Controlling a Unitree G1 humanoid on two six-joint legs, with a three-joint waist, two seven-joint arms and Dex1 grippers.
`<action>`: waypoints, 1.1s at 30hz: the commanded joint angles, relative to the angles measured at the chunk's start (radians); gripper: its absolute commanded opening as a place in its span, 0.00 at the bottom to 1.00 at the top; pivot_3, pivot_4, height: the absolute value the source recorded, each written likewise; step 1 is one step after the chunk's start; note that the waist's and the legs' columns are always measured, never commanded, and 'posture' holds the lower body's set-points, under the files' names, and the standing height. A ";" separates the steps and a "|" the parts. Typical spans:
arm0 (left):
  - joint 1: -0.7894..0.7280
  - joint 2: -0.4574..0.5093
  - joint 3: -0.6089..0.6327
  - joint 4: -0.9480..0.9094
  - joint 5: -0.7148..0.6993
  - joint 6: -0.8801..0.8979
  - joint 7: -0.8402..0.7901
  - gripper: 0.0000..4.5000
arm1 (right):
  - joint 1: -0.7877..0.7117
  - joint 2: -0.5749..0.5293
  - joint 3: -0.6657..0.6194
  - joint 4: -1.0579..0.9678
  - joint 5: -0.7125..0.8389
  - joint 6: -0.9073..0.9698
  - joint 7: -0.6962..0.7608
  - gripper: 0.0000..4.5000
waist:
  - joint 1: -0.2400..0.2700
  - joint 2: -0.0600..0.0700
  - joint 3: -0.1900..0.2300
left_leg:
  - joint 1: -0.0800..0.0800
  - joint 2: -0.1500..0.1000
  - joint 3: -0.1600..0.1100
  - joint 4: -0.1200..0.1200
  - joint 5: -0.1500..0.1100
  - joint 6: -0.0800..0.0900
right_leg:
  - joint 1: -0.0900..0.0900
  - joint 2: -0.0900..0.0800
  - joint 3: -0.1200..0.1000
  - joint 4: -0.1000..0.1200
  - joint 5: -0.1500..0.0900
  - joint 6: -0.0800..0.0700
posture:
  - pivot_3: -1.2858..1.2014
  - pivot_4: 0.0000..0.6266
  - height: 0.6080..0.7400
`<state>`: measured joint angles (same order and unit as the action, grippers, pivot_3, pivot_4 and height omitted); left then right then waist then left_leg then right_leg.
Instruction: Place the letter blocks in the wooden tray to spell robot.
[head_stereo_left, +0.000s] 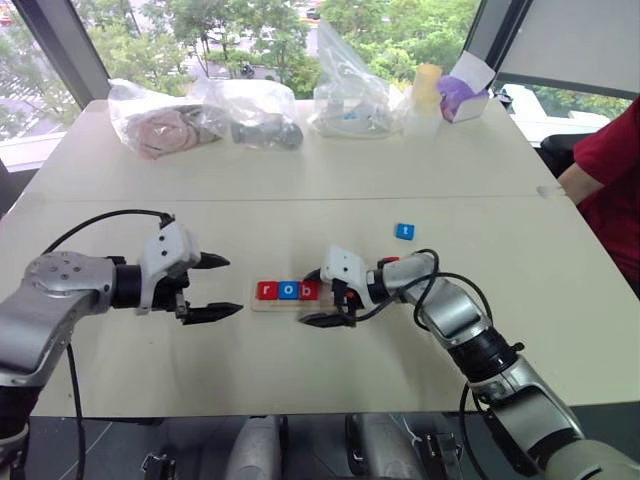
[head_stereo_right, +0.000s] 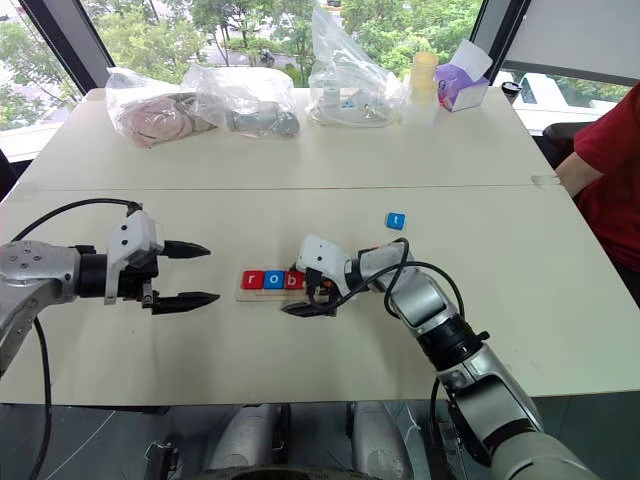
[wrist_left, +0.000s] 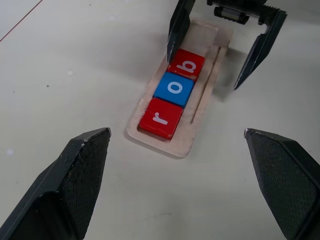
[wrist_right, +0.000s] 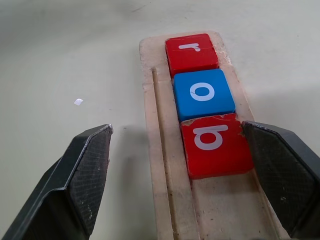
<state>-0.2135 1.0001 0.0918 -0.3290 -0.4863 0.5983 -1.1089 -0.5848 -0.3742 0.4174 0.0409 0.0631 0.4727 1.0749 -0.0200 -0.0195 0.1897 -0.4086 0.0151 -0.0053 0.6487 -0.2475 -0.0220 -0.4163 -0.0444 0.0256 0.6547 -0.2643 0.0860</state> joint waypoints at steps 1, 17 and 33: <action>-0.021 0.002 0.002 -0.005 0.007 -0.021 -0.004 1.00 | -0.007 0.008 -0.012 -0.047 0.023 0.007 -0.009 0.95 | 0.001 0.000 0.000 | 0.000 0.000 0.000 0.000 0.000 0.000 | 0.000 0.000 0.000 0.000 0.000 0.000 | 0.52 0.24 1.00; -0.157 -0.217 -0.105 -0.039 -0.014 -0.007 0.095 1.00 | 0.183 0.122 -0.486 -0.450 0.034 0.442 -0.634 0.95 | 0.010 -0.002 -0.001 | -0.001 0.000 -0.001 -0.001 0.000 0.000 | 0.001 -0.002 -0.001 0.000 0.000 0.000 | 0.52 0.24 1.00; -0.344 -0.415 -0.293 0.160 0.135 -0.101 0.117 1.00 | 0.341 0.246 -0.410 -0.502 0.000 0.597 -0.905 0.95 | 0.001 -0.001 -0.001 | 0.000 -0.001 0.000 0.000 0.000 0.000 | 0.001 0.001 0.000 0.000 0.000 0.000 | 0.52 0.24 1.00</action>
<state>-0.5453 0.5896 -0.2115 -0.1522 -0.3556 0.5151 -0.9977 -0.2392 -0.1350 0.0025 -0.4497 0.0626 1.0741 0.1849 -0.0188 -0.0202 0.1882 -0.4084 0.0139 -0.0057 0.6486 -0.2472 -0.0223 -0.4153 -0.0431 0.0260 0.6551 -0.2642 0.0861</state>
